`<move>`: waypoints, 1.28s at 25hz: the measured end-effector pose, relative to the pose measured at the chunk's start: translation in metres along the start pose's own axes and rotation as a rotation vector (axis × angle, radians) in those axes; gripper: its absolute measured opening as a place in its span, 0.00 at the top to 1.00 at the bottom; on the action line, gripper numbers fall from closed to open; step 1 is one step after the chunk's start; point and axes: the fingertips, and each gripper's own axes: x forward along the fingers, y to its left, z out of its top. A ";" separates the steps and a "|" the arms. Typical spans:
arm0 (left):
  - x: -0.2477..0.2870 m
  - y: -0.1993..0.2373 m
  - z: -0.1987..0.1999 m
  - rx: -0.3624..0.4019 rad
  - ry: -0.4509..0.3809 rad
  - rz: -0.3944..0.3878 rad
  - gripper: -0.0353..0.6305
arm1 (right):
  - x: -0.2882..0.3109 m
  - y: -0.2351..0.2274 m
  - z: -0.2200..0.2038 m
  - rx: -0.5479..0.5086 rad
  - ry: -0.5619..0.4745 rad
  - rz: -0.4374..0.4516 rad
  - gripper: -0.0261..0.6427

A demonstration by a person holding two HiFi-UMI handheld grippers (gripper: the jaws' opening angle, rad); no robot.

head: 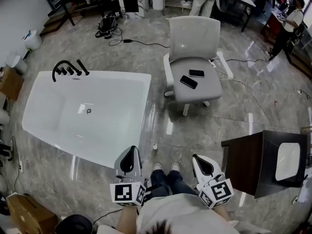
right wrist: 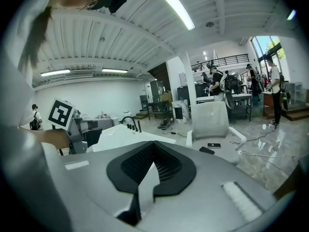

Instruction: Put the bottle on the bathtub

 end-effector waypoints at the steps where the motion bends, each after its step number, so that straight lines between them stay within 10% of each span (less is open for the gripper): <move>1: -0.003 0.000 0.004 0.005 -0.006 0.001 0.88 | -0.001 0.000 0.004 -0.002 -0.010 -0.003 0.96; 32: -0.088 0.001 0.054 -0.005 -0.071 0.058 0.88 | -0.038 0.018 0.060 -0.023 -0.140 -0.033 0.96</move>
